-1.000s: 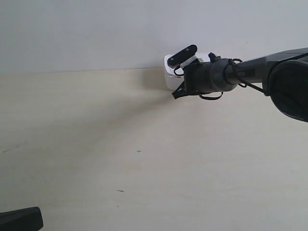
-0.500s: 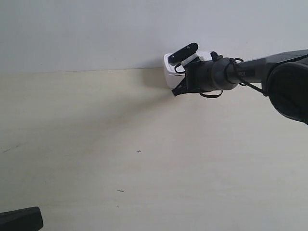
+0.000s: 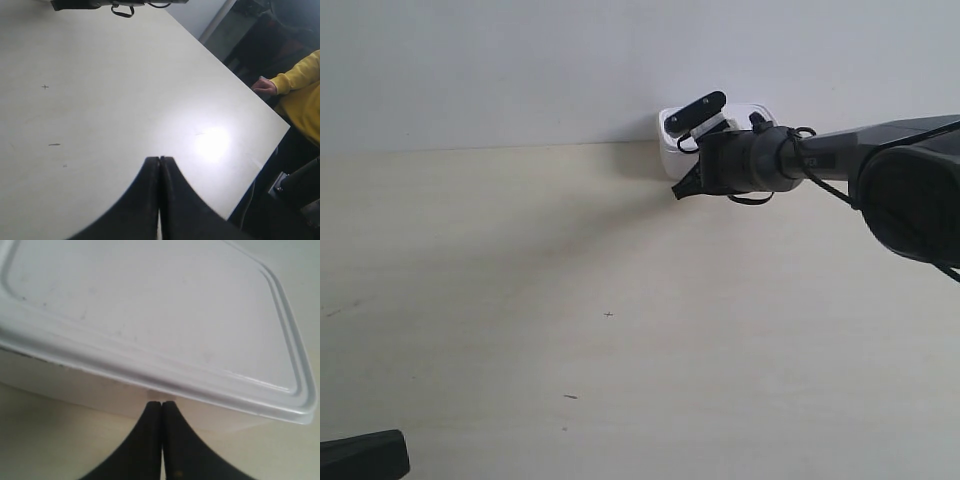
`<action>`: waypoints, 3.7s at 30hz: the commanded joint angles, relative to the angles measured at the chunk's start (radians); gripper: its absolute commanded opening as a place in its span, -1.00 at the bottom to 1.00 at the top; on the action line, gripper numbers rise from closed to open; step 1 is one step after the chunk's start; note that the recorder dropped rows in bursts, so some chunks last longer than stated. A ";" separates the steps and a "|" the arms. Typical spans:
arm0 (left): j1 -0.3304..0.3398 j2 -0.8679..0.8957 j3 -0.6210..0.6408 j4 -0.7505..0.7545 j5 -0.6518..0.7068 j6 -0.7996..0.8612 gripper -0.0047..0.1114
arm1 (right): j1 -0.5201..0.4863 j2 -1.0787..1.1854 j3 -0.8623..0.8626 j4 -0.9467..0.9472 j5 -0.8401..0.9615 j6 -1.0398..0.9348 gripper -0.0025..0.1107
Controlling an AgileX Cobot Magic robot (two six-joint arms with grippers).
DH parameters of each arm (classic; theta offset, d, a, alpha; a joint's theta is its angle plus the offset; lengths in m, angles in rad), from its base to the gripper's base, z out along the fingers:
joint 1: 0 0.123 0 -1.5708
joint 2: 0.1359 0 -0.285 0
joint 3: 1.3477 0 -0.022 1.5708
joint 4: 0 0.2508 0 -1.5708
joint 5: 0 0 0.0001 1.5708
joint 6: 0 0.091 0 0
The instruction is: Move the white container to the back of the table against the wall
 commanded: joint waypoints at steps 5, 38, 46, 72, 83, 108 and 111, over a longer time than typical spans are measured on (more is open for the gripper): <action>-0.001 -0.005 0.004 0.003 -0.003 -0.004 -0.92 | -0.004 0.002 -0.021 -0.017 0.028 0.001 -0.96; -0.001 -0.005 0.004 0.004 0.064 -0.004 -0.92 | 0.172 -0.381 0.449 -0.031 -0.169 0.325 -0.96; -0.001 -0.030 0.008 -0.038 0.090 -0.013 -0.92 | 0.172 -0.723 0.809 -0.263 -0.095 0.674 -0.96; 0.001 -0.478 0.008 0.309 -0.105 -0.499 -0.92 | 0.172 -1.832 1.445 -0.568 0.301 1.141 -0.96; 0.001 -0.478 0.007 0.355 -0.194 -0.433 -0.92 | 0.172 -2.163 1.445 -0.568 0.680 1.128 -0.96; 0.003 -0.478 -0.003 0.469 -0.386 -0.363 -0.92 | 0.160 -2.543 1.665 -0.678 0.796 1.281 -0.96; 0.003 -0.478 -0.003 0.475 -0.413 -0.363 -0.92 | 0.160 -2.543 1.745 -0.630 0.700 1.281 -0.96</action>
